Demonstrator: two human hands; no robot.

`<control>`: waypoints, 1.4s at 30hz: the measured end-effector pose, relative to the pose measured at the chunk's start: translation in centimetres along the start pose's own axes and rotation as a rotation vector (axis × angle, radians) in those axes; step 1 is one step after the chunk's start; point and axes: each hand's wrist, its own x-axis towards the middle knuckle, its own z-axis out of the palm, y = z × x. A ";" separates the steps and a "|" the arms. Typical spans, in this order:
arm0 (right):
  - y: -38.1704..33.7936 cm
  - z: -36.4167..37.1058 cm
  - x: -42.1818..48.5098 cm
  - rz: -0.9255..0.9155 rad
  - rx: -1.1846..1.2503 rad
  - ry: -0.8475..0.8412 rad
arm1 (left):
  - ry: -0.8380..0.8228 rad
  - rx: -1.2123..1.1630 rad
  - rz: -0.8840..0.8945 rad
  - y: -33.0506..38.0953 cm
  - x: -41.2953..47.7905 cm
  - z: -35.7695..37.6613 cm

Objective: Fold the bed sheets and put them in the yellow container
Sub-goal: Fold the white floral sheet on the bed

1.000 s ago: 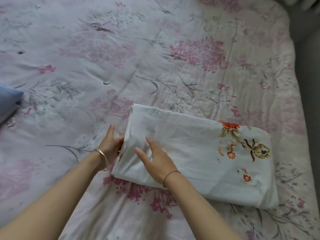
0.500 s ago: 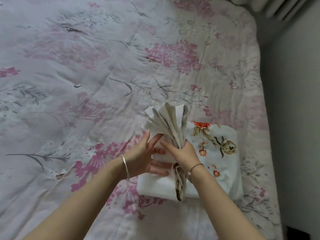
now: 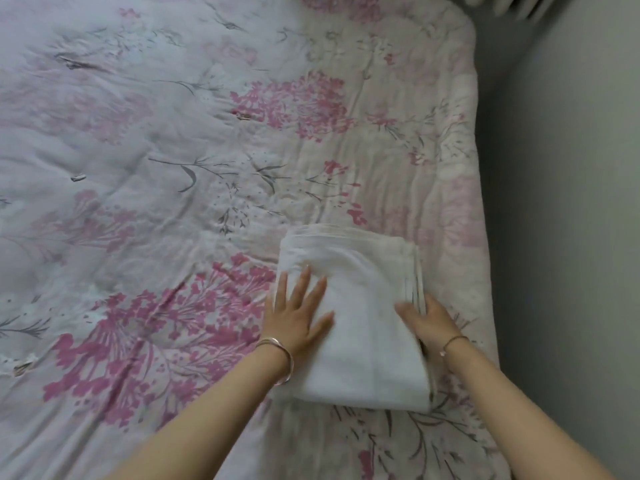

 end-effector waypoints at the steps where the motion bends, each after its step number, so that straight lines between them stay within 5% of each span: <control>1: 0.7 0.5 0.6 0.020 0.014 0.020 | 0.021 0.024 -0.026 0.1 0.3 0.9; 7: 1.0 1.7 3.1 -0.133 0.014 0.290 | 0.121 0.001 -0.111 1.2 0.9 2.3; 11: 2.5 1.8 3.5 0.016 -0.152 0.308 | 0.162 -0.062 -0.147 1.4 0.9 2.3; 15: 2.8 0.5 2.9 0.176 0.061 0.096 | 0.237 -0.570 -0.402 0.6 0.6 0.7; 20: 3.4 -0.2 1.9 0.353 0.281 -0.238 | 0.078 -0.755 -0.496 -0.8 -0.7 -0.8; 25: 1.2 0.0 -1.1 0.239 0.303 -0.196 | -0.048 -1.057 -0.497 -1.4 -2.2 -3.0; 34: -17.1 4.2 -9.2 -0.083 0.317 -0.301 | 0.151 -1.174 -0.382 -4.2 -8.9 -21.2; 42: -29.7 19.5 -15.3 -0.234 0.284 -0.400 | 0.423 -1.182 -0.440 -17.2 -16.8 -34.5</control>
